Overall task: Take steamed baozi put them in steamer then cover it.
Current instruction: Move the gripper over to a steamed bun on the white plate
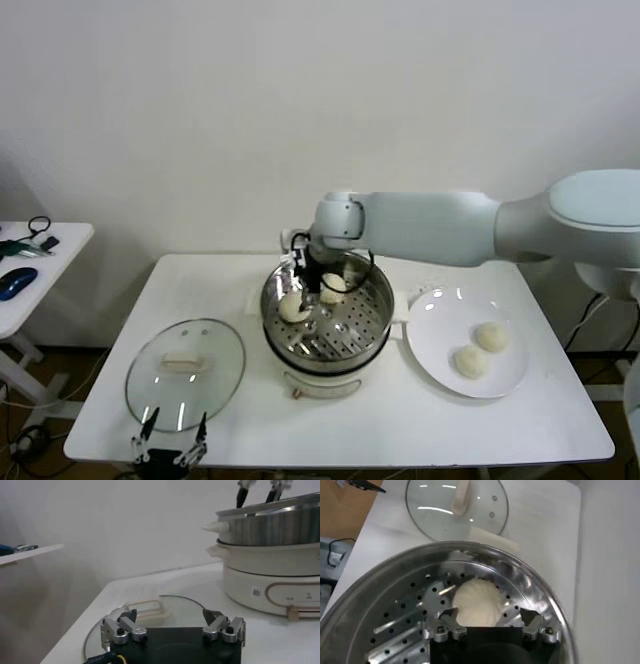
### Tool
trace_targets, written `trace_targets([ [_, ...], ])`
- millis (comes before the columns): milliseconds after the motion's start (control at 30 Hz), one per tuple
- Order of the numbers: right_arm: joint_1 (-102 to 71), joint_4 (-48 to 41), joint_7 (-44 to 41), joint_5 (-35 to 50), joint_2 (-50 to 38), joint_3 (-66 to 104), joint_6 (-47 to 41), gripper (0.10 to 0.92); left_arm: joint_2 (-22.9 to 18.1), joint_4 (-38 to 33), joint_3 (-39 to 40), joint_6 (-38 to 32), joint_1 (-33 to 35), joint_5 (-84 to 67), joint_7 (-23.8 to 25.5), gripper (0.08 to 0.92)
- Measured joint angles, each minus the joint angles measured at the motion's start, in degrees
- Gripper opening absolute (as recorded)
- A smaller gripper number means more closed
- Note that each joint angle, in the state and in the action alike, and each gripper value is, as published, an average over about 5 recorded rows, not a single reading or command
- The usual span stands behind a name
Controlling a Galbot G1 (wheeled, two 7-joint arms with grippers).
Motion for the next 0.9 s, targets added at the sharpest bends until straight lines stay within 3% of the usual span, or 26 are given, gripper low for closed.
trace_targets([
  [233, 7.80, 7.25, -4.30, -1.04, -13.08, -6.08, 3.22, 0.823, 0.26, 0.28, 0.33, 0.02, -0.28, 0.04, -0.02, 0.823],
  [533, 8.80, 13.03, -5.38, -10.00, -30.43, -13.03, 5.11, 0.823, 0.27, -0.34, 0.54, 0.04, 0.13, 0.19, -0.02, 0.823],
  [900, -2.92, 11.89, -4.71, -20.51, -39.66, -8.54, 5.93, 0.823, 0.01, -0.77, 0.47, -0.12, 0.15, 0.24, -0.04, 0.823],
])
